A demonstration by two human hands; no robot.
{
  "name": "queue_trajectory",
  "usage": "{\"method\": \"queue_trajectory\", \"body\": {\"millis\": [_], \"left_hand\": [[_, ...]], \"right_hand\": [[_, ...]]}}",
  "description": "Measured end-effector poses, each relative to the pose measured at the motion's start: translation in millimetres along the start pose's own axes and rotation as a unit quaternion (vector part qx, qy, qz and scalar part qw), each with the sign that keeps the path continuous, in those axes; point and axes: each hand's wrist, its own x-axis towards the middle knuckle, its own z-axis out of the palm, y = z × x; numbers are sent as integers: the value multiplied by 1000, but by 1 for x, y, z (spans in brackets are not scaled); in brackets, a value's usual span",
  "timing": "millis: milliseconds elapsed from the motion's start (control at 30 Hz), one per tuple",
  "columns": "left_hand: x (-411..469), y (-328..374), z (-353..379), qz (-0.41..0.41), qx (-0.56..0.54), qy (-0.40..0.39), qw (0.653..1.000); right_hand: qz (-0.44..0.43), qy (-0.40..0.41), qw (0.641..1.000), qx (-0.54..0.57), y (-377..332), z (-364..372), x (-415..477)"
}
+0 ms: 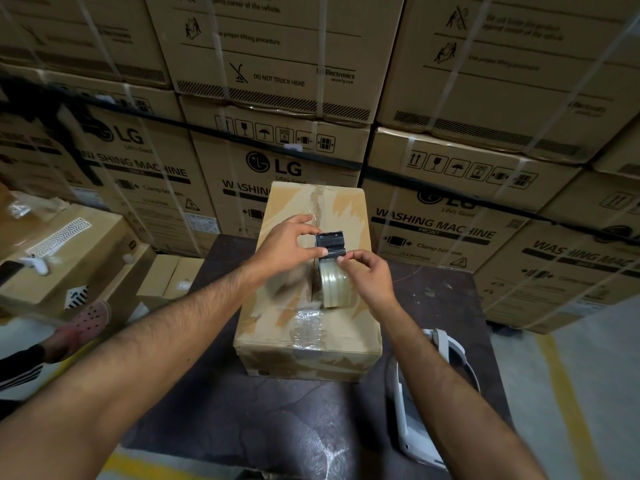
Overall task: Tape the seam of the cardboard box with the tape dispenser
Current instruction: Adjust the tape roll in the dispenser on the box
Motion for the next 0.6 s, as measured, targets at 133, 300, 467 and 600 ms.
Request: {"method": "queue_trajectory", "body": {"millis": [133, 300, 467, 600], "left_hand": [[1, -4, 5, 8, 6, -2, 1000], [3, -6, 11, 11, 7, 16, 1000], [4, -5, 10, 7, 1, 14, 1000], [3, -5, 11, 6, -3, 12, 1000]], "right_hand": [[-46, 27, 998, -44, -2, 0, -4], [-64, 44, 995, -69, -3, -3, -6], [-104, 92, 983, -117, -8, 0, -10], [-99, 105, 984, -107, -11, 2, -12]]}}
